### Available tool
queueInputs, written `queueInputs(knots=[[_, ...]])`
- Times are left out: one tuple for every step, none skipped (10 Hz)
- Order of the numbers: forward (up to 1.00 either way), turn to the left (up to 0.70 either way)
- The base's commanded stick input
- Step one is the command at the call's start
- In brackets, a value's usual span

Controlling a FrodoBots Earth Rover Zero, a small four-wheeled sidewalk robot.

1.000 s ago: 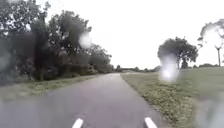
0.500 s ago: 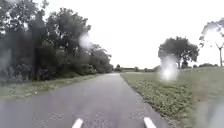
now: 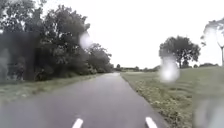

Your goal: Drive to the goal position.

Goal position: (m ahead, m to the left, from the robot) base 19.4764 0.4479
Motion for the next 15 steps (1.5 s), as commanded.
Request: queueInputs(knots=[[0.85, 0.00], [0.85, 0.00], [0.85, 0.00], [0.85, 0.00], [0.85, 0.00], [0.85, 0.00], [0.85, 0.00], [0.85, 0.00], [0.85, 0.00], [0.85, 0.00], [0.85, 0.00], [0.85, 0.00], [0.85, 0.00], [0.85, 0.00], [0.85, 0.00]])
